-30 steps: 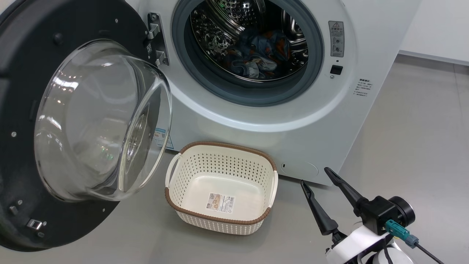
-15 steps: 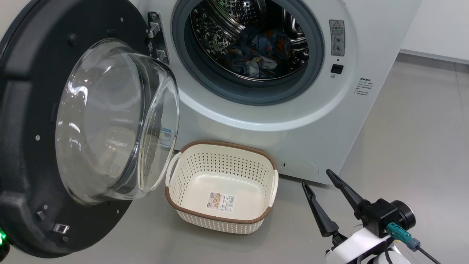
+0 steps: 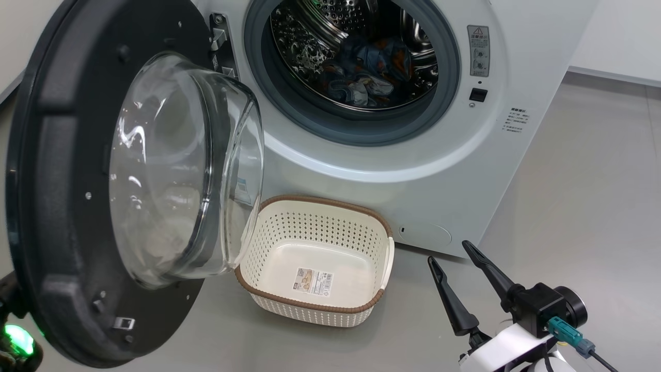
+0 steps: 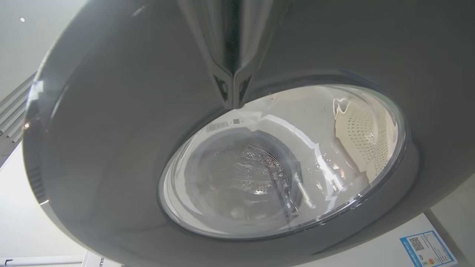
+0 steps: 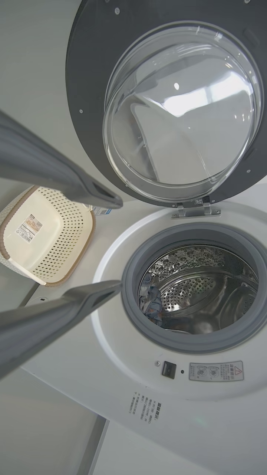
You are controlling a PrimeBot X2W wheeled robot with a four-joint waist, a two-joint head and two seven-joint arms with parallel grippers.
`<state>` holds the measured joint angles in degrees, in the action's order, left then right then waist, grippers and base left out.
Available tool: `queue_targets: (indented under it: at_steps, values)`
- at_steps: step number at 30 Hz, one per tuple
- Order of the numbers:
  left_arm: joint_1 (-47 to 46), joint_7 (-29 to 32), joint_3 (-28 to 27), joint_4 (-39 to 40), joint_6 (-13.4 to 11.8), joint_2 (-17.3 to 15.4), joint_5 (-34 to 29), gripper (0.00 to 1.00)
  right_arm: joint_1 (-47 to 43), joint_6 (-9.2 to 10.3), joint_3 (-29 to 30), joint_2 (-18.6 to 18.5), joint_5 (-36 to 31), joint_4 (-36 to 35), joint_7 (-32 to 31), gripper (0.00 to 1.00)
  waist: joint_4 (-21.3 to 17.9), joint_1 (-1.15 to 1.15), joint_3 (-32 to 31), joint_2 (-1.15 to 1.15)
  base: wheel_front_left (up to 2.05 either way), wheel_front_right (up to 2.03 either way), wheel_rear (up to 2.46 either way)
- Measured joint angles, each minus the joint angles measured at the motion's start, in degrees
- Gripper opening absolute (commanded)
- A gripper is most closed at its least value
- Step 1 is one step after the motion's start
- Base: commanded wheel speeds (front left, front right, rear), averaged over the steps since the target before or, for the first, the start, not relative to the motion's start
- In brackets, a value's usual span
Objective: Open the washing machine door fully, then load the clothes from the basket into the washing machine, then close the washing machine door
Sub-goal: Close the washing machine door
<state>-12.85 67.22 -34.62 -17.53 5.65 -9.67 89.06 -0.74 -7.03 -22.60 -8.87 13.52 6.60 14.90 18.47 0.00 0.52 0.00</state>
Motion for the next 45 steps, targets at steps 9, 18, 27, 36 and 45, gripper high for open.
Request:
queue_targets:
  at_steps: [9,18,27,36,45]
  values:
    - [4.0,2.1,1.5,9.2,-1.9,3.5,0.9,0.0,0.1,0.0,-0.6,0.4,-0.2,-0.3,0.0,1.0,-0.8,0.0,0.8,0.0,0.0,0.0,0.0]
    - [7.7,3.6,2.9,17.8,-4.3,6.1,2.5,0.0,0.2,0.0,-0.9,0.9,-0.5,-0.3,0.0,1.0,-3.3,0.0,1.3,0.0,0.0,0.0,0.0]
    - [10.8,4.4,5.0,25.7,-6.4,7.0,4.0,0.0,0.3,0.0,-0.8,1.2,-0.5,-0.3,0.0,1.0,-6.8,0.0,1.5,0.0,0.0,0.0,0.0]
    - [12.5,4.2,9.0,30.5,-8.6,7.3,4.8,0.0,0.3,0.0,-0.8,1.4,-0.5,-0.3,0.0,1.0,-10.7,0.0,1.7,0.0,0.0,0.0,0.0]
    - [12.8,0.1,13.1,31.6,-9.5,7.5,4.9,0.0,0.8,0.0,-1.0,1.4,-0.5,-0.3,0.0,1.0,-14.7,0.0,2.1,0.0,0.0,0.0,0.0]
